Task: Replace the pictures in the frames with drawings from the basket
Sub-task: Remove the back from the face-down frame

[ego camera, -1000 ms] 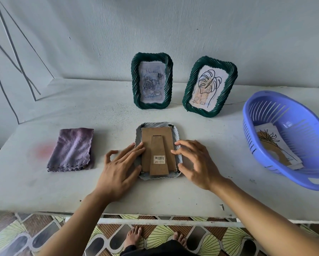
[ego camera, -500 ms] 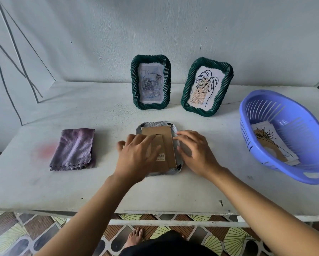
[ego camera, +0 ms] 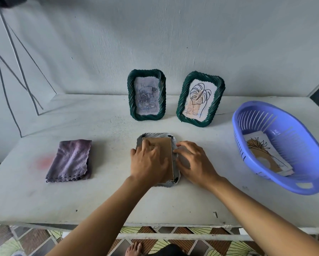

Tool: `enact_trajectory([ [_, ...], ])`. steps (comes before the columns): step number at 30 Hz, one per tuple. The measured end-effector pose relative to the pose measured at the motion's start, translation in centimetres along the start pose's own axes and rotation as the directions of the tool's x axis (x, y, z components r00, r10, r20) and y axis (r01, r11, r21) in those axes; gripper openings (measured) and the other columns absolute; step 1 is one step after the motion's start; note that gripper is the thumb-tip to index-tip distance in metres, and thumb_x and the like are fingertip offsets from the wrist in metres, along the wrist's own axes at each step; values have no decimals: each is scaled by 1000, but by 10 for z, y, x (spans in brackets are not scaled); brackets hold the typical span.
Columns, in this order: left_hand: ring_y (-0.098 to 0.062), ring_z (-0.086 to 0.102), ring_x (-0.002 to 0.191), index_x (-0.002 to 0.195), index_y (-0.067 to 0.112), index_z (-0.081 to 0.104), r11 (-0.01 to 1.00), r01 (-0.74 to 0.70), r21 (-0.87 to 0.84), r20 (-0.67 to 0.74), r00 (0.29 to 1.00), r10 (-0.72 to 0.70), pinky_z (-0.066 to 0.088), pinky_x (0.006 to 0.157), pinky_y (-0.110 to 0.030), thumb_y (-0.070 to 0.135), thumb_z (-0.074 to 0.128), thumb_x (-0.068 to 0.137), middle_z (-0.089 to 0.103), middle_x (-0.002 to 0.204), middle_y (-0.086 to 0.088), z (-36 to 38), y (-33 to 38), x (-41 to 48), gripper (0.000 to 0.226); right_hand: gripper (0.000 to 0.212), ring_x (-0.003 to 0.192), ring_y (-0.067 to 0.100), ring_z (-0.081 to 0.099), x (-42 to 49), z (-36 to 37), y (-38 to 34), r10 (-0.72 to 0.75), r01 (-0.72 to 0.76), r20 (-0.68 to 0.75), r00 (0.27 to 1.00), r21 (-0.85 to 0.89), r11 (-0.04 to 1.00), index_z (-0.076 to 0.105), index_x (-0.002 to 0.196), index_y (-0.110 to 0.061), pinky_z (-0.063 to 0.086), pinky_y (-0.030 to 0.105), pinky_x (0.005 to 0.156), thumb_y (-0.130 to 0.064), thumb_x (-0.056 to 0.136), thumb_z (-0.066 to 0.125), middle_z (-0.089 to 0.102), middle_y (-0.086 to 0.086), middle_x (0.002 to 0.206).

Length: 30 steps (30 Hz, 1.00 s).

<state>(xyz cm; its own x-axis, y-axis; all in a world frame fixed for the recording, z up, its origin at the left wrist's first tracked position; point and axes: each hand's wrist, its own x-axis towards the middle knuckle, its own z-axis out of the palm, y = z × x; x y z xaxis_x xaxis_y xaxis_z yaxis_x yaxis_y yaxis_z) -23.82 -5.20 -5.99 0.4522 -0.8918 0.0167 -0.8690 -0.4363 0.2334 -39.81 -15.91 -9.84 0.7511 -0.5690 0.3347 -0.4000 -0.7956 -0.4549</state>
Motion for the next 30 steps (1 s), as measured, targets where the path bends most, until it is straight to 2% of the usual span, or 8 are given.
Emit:
enact_trajectory([
  [5, -34, 61, 90, 101, 16, 61, 996, 11, -92, 22, 1000, -10, 47, 79, -37, 43, 52, 90, 50, 114, -10, -7, 1, 7, 31, 35, 129, 17, 47, -2, 1, 4, -1, 1, 11, 1000, 0, 1000, 66, 121, -19, 39, 37, 109, -36, 94, 52, 54, 0, 136],
  [8, -32, 59, 86, 98, 17, 62, 979, 30, -204, 23, 999, -26, 40, 71, -32, 40, 56, 88, 48, 101, -7, -13, 0, 6, 26, 43, 135, 15, 41, -2, 0, 3, -9, 10, 46, 999, -26, 1000, 56, 135, -23, 30, 31, 113, -35, 95, 52, 50, -1, 143],
  [13, -33, 56, 104, 117, 21, 67, 916, 106, -388, 45, 994, -96, 43, 88, -34, 34, 65, 86, 54, 114, -12, -20, -2, 2, 34, 47, 141, 16, 38, -2, 2, 4, -14, 23, 111, 994, -81, 996, 52, 141, -24, 27, 34, 116, -37, 96, 45, 48, 0, 149],
  [15, -32, 55, 110, 117, 23, 68, 900, 107, -422, 31, 994, -104, 41, 87, -32, 33, 66, 85, 57, 117, -14, -20, -3, 2, 34, 46, 140, 16, 38, -2, 2, 4, -16, 26, 112, 994, -85, 996, 53, 140, -24, 26, 33, 115, -38, 97, 43, 49, -1, 148],
  [21, -29, 55, 111, 121, 27, 69, 893, 107, -436, 42, 994, -98, 39, 85, -28, 34, 65, 86, 54, 122, -12, -16, -8, 2, 36, 47, 136, 13, 42, -2, 1, 3, -6, 8, 89, 996, -29, 1000, 53, 139, -20, 31, 38, 113, -39, 97, 44, 50, -4, 146],
  [26, -26, 52, 113, 120, 27, 67, 885, 105, -454, 59, 994, -87, 37, 85, -27, 35, 64, 85, 57, 115, -9, -18, -12, 6, 35, 44, 135, 13, 43, -2, 2, 3, -16, 21, 105, 994, -48, 999, 54, 138, -27, 30, 36, 114, -40, 98, 43, 48, -5, 148],
  [28, -24, 51, 114, 118, 25, 68, 886, 76, -457, 23, 997, -73, 37, 85, -26, 33, 66, 86, 58, 103, -1, -22, -13, 7, 34, 42, 133, 15, 44, -2, 2, 3, -13, 18, 104, 994, -45, 999, 56, 137, -29, 30, 35, 113, -40, 98, 42, 49, -4, 147],
  [30, -24, 53, 109, 117, 22, 70, 890, 50, -454, -3, 998, -58, 35, 82, -26, 29, 67, 87, 50, 86, 11, -30, -14, 7, 31, 43, 134, 15, 44, -2, 2, 4, -9, 13, 111, 994, -42, 999, 57, 136, -30, 29, 34, 113, -41, 98, 41, 50, -4, 147],
])
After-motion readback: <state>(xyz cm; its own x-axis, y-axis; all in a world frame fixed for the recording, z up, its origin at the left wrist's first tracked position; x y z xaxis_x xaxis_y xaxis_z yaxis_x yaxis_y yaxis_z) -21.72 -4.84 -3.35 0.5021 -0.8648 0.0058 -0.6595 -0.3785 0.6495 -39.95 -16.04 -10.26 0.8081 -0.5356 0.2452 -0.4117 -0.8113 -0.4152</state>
